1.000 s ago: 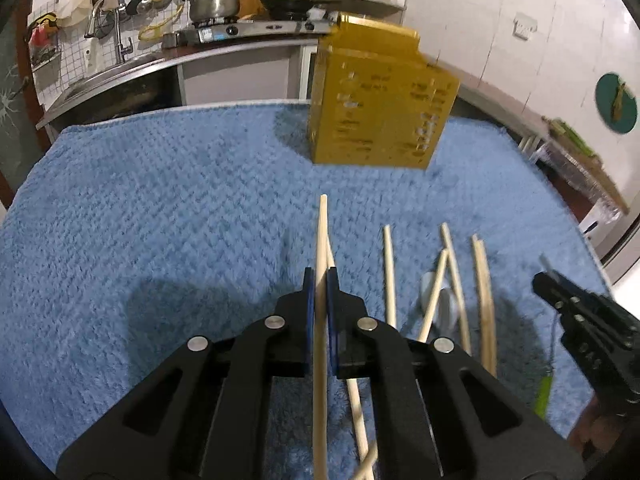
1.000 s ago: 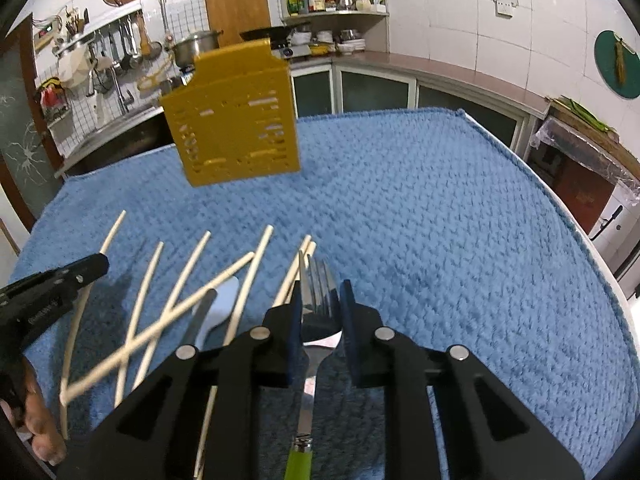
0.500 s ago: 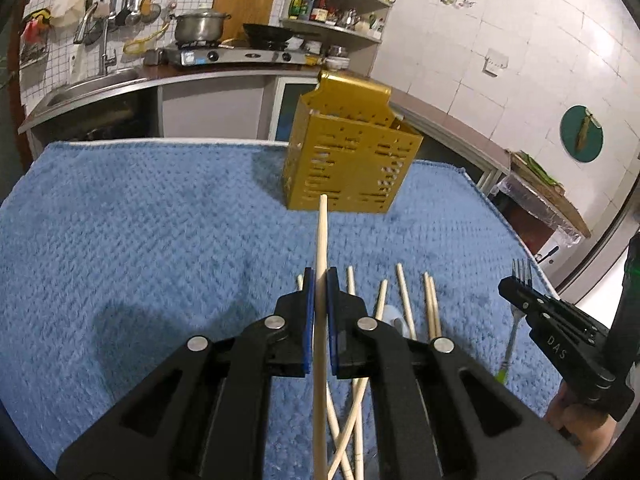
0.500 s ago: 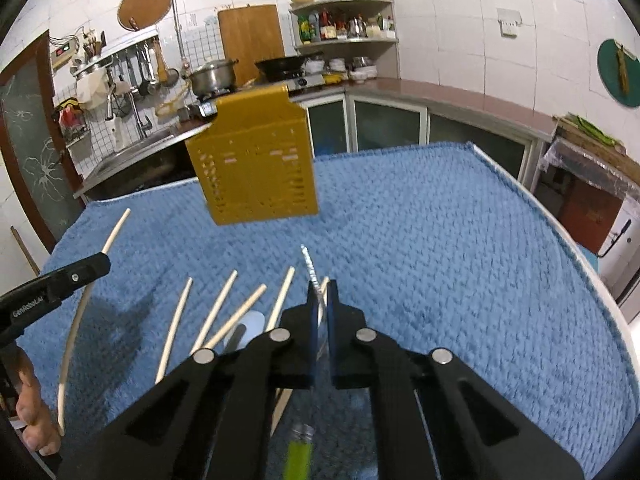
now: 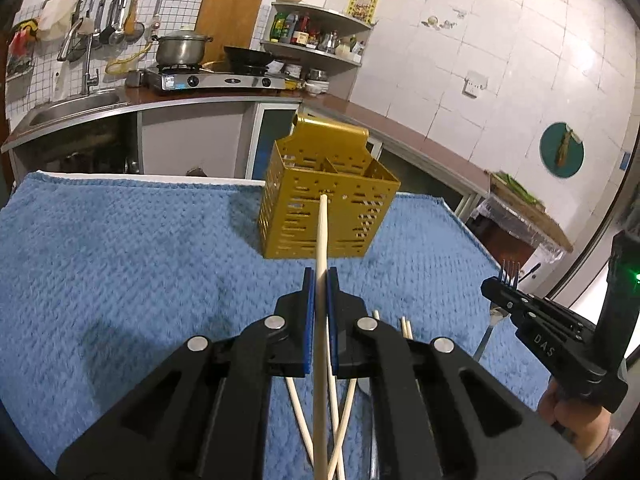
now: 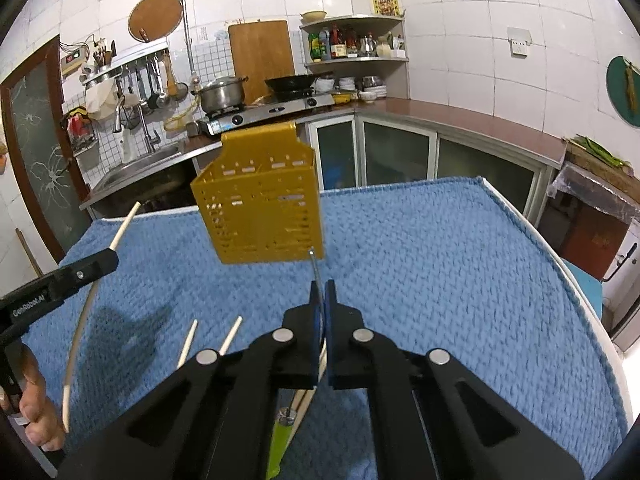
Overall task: Organize utensils
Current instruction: 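Carry the chopstick and fork into the yellow holder and open both tools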
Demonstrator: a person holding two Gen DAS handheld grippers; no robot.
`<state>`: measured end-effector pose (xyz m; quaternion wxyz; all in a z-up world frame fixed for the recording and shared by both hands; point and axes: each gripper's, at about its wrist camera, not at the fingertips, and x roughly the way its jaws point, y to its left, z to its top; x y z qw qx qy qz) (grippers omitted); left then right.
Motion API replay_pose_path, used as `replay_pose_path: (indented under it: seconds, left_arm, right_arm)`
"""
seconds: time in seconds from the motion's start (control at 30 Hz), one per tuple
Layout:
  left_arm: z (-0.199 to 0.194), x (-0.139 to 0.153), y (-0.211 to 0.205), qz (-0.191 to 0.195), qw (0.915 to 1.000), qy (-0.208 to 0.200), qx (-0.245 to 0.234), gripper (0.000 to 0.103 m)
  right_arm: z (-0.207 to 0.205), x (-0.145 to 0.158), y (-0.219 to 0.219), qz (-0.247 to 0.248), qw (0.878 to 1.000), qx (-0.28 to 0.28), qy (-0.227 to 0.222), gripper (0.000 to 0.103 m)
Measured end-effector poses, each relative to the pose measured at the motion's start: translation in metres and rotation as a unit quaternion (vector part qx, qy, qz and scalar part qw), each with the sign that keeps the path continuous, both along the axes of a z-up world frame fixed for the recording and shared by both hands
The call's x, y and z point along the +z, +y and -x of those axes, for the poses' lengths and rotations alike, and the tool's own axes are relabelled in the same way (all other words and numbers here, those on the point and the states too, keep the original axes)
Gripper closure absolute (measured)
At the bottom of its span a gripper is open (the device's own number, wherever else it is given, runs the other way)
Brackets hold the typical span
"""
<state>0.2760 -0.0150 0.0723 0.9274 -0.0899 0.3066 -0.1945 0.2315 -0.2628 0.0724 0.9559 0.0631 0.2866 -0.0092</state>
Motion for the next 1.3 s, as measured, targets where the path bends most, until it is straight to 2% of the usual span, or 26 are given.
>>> replay_pose_path:
  seconds: [0.23, 0.47, 0.57, 0.63, 0.7, 0.73, 0.8, 0.87, 0.97, 1.03, 1.13, 1.2, 1.3]
  left_arm:
    - [-0.01, 0.005, 0.004, 0.01, 0.9998, -0.016, -0.002, 0.099]
    - [-0.03, 0.011, -0.002, 0.0, 0.9998, 0.007, -0.021, 0.099]
    - [-0.042, 0.013, -0.004, 0.008, 0.999, 0.029, -0.033, 0.099]
    - [-0.049, 0.02, -0.004, 0.018, 0.9986, 0.024, -0.045, 0.099]
    - [-0.05, 0.036, -0.001, 0.038, 0.9979, -0.011, -0.052, 0.099]
    - [-0.048, 0.046, 0.0, 0.043, 0.9969, -0.044, -0.049, 0.099]
    - [-0.046, 0.063, 0.0, 0.039, 0.9937, -0.096, -0.042, 0.099]
    - [-0.041, 0.079, 0.001, 0.039, 0.9855, -0.163, -0.025, 0.099]
    - [-0.033, 0.094, -0.001, 0.046, 0.9722, -0.229, -0.003, 0.099]
    - [-0.033, 0.1, 0.001, 0.076, 0.965, -0.251, -0.005, 0.099]
    - [-0.038, 0.101, -0.004, 0.088, 0.9603, -0.264, -0.014, 0.099]
    - [-0.044, 0.098, -0.007, 0.088, 0.962, -0.258, -0.016, 0.099]
    - [-0.059, 0.088, -0.019, 0.065, 0.9724, -0.222, -0.029, 0.099]
  right_arm:
    - [-0.009, 0.015, 0.006, 0.01, 1.0, 0.011, -0.018, 0.101]
    - [-0.025, 0.033, 0.006, 0.02, 0.999, 0.018, -0.03, 0.101]
    - [-0.033, 0.041, 0.004, 0.027, 0.999, 0.019, -0.037, 0.101]
    - [-0.038, 0.048, 0.002, 0.029, 0.999, 0.018, -0.042, 0.101]
    - [-0.042, 0.058, -0.002, 0.03, 0.998, 0.015, -0.052, 0.101]
    - [-0.044, 0.063, -0.005, 0.03, 0.998, 0.013, -0.057, 0.101]
    - [-0.048, 0.076, -0.009, 0.029, 0.997, 0.009, -0.07, 0.101]
    - [-0.051, 0.085, -0.013, 0.027, 0.996, 0.005, -0.084, 0.101]
    - [-0.059, 0.095, -0.014, 0.028, 0.995, 0.003, -0.098, 0.101]
    - [-0.063, 0.099, -0.014, 0.029, 0.994, 0.003, -0.105, 0.101]
    - [-0.068, 0.102, -0.017, 0.029, 0.993, 0.002, -0.116, 0.101]
    - [-0.072, 0.104, -0.021, 0.022, 0.992, 0.0, -0.123, 0.101]
    - [-0.081, 0.102, -0.023, 0.018, 0.992, -0.001, -0.125, 0.101]
